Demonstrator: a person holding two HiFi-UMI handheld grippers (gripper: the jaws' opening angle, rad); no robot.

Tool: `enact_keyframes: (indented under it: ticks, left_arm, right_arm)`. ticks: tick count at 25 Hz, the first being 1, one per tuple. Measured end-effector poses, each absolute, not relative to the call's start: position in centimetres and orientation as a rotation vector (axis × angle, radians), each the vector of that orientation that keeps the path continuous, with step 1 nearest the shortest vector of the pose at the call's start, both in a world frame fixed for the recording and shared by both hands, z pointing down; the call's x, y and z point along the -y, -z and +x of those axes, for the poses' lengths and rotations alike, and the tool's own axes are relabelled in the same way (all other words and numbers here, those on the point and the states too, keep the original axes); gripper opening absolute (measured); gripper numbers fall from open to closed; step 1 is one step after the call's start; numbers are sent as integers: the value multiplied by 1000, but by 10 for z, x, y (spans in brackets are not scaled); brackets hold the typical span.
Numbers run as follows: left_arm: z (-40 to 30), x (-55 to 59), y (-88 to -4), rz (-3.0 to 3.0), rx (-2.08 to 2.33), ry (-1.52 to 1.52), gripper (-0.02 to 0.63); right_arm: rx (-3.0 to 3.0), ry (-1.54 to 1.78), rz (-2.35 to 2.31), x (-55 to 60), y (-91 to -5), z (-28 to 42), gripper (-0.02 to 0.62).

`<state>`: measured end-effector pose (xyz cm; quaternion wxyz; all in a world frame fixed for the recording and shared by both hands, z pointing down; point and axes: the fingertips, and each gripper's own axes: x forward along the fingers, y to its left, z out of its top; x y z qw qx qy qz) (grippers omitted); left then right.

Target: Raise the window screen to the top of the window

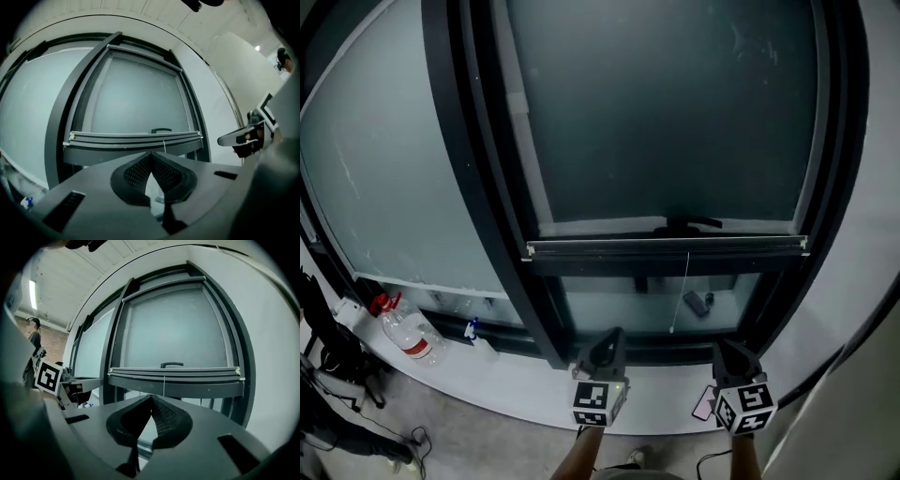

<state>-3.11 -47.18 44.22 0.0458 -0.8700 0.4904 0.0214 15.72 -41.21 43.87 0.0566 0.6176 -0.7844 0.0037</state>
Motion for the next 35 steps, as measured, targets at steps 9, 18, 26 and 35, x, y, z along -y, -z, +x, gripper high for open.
enact_keyframes:
  ticks: [9,18,26,35]
  left_arm:
    - [-24,555,-445,-2677,-1466,-45,5]
    - [-19,579,-443,-2621,-1511,9,4]
    - [24,610,-407,-2159,-1035,522,10]
    - [19,659,-411,-1909,-784,1083,156]
  right_arm:
    - [2342,-67,1846,488,-451,160,6]
    - [2390,-11,1776,529,-436,169,6]
    - [2024,668,1216,571,-406,165,58]
    - [1638,744,885,630,-403,210,57]
